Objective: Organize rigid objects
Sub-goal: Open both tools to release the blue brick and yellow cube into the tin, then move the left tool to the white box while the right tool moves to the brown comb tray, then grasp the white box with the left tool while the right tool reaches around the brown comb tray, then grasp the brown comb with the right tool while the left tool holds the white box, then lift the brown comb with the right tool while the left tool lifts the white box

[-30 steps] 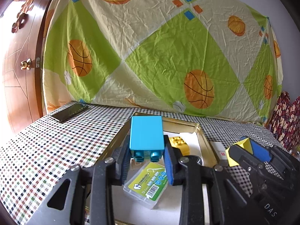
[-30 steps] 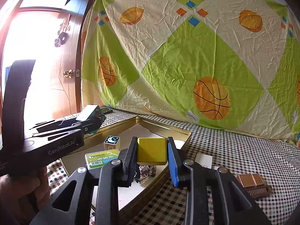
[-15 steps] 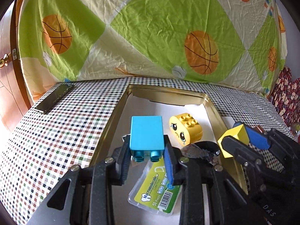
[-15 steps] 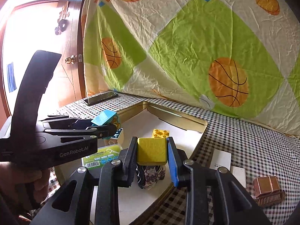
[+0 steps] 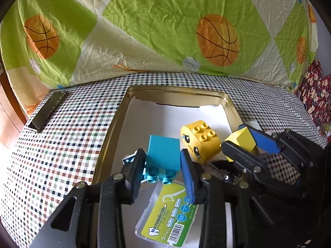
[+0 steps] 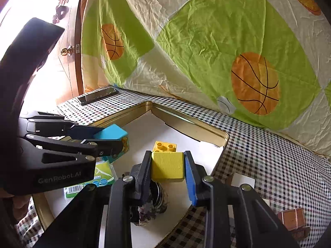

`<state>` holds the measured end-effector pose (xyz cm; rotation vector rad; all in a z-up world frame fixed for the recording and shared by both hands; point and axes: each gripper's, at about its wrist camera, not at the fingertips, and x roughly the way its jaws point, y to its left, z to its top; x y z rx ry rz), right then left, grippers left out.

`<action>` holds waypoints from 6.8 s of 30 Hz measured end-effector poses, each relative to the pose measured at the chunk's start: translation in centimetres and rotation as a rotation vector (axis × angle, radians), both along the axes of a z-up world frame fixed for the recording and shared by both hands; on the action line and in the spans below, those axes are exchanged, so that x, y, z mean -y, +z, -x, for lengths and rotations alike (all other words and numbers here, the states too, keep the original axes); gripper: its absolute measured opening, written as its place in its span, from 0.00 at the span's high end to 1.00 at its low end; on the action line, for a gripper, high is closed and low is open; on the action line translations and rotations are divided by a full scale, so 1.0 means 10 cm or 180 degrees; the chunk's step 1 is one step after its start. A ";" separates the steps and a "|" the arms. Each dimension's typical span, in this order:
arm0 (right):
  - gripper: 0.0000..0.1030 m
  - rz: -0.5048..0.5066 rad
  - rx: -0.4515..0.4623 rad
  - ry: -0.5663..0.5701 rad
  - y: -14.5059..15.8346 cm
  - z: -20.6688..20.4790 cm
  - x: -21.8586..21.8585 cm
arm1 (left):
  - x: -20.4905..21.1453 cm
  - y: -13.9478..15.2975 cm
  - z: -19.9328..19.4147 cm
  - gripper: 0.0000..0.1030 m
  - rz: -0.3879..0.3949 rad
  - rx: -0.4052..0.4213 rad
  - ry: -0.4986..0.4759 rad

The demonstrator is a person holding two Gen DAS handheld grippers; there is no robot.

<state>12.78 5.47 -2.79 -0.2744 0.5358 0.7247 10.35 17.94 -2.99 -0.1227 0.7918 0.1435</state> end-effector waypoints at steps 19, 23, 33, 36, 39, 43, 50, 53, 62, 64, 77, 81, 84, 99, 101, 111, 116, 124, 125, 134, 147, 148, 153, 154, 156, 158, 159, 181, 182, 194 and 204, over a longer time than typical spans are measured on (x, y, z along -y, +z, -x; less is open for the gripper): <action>0.26 -0.0273 0.0365 -0.0564 0.22 0.09 1.13 | 0.71 0.15 0.31 0.12 -0.0038 0.0575 -0.0152; 0.26 -0.0278 0.0286 -0.0889 0.18 -0.06 1.62 | 1.08 0.13 0.26 0.11 -0.0190 0.0580 -0.0352; 0.25 -0.0724 -0.0025 -0.1465 0.10 -0.30 2.40 | 1.68 0.08 0.00 0.11 -0.0110 0.0400 -0.0660; 0.18 -0.0788 -0.0014 -0.1513 0.10 -0.28 2.44 | 1.79 0.00 -0.14 0.13 -0.0037 0.0305 -0.0671; 0.18 -0.0810 -0.0001 -0.1526 0.10 -0.27 2.45 | 1.84 -0.07 -0.28 0.13 0.0093 0.0271 -0.0712; 0.17 -0.0869 -0.0003 -0.1551 0.11 -0.26 2.51 | 1.84 -0.12 -0.35 0.11 -0.0030 0.0253 -0.0632; 0.17 -0.0898 0.0028 -0.1592 0.11 -0.23 2.55 | 1.69 -0.16 -0.41 0.10 -0.0286 0.0182 -0.0418; 0.17 -0.0876 0.0038 -0.1602 0.12 -0.22 2.54 | 1.66 -0.15 -0.42 0.10 -0.0226 0.0196 -0.0422; 0.17 -0.0846 0.0036 -0.1636 0.12 -0.24 2.54 | 1.79 -0.25 -0.64 0.21 -0.0183 -0.0008 -0.0539; 0.16 -0.0828 0.0054 -0.1640 0.12 -0.23 2.53 | 1.77 -0.23 -0.67 0.21 -0.0107 -0.0008 -0.0508; 0.11 -0.0766 0.0094 -0.1668 0.13 -0.22 2.52 | 1.87 -0.29 -0.58 0.36 -0.0124 0.0007 -0.0594; 0.11 -0.0783 0.0084 -0.1681 0.12 -0.22 2.54 | 1.61 -0.46 -0.72 0.48 0.0427 -0.0236 -0.0549; 0.11 -0.0772 0.0077 -0.1681 0.12 -0.23 2.53 | 1.58 -0.48 -0.73 0.50 0.0386 -0.0207 -0.0529; 0.11 -0.0800 -0.0441 -0.1662 -0.03 -0.43 2.61 | 1.61 -0.35 -0.59 0.61 0.0141 -0.0044 -0.0487; 0.11 -0.0809 -0.0656 -0.1524 -0.10 -0.49 2.60 | 1.62 -0.33 -0.53 0.61 0.0121 0.0000 -0.0485; 0.05 0.0059 -0.0886 -0.1215 -0.31 -0.52 2.20 | 1.59 -0.27 -0.43 0.61 0.0158 0.0144 -0.0497; 0.05 0.0386 -0.0894 -0.1235 -0.40 -0.54 2.09 | 1.59 -0.27 -0.41 0.61 0.0168 0.0158 -0.0498; 0.04 0.0491 -0.0878 -0.1289 -0.42 -0.58 2.07 | 1.59 -0.24 -0.38 0.61 0.0171 0.0210 -0.0489; 0.06 0.0462 -0.0880 -0.1291 -0.42 -0.58 2.08 | 1.58 -0.24 -0.37 0.61 0.0171 0.0222 -0.0488; 0.14 0.0748 -0.0766 -0.1184 -0.44 -0.35 2.11 | 1.58 -0.22 -0.37 0.61 0.0175 0.0242 -0.0486; 0.14 -0.0016 -0.1147 -0.1788 -0.40 -0.52 2.31 | 1.59 -0.22 -0.35 0.61 0.0157 0.0275 -0.0478; 0.14 0.0028 -0.1134 -0.1803 -0.41 -0.53 2.31 | 1.59 -0.22 -0.35 0.61 0.0151 0.0282 -0.0482; 0.45 0.0252 -0.1099 -0.1789 -0.43 -0.56 2.30 | 1.61 -0.21 -0.32 0.61 0.0108 0.0325 -0.0503; 0.48 0.0282 -0.1084 -0.1788 -0.44 -0.58 2.31 | 1.62 -0.20 -0.32 0.61 0.0103 0.0331 -0.0504; 0.59 0.0331 -0.1052 -0.1777 -0.44 -0.56 2.35 | 1.62 -0.20 -0.32 0.61 0.0100 0.0334 -0.0509; 0.63 0.0326 -0.1046 -0.1744 -0.43 -0.53 2.38 | 1.61 -0.20 -0.31 0.61 0.0106 0.0342 -0.0507; 0.66 0.0331 -0.1040 -0.1729 -0.41 -0.51 2.39 | 1.61 -0.20 -0.31 0.61 0.0112 0.0346 -0.0508; 0.74 -0.0001 -0.0447 -0.1537 -0.10 -0.25 2.39 | 1.67 -0.07 -0.12 0.61 -0.0039 0.0685 -0.0505; 0.74 -0.0008 -0.0422 -0.1537 -0.09 -0.24 2.39 | 1.68 -0.06 -0.11 0.61 -0.0053 0.0708 -0.0503; 0.74 -0.0155 -0.0150 -0.1483 0.00 -0.10 2.43 | 1.67 0.02 0.04 0.61 -0.0129 0.0921 -0.0457; 0.74 -0.0307 0.0071 -0.1454 0.07 0.03 2.48 | 1.68 0.06 0.15 0.61 -0.0213 0.1062 -0.0430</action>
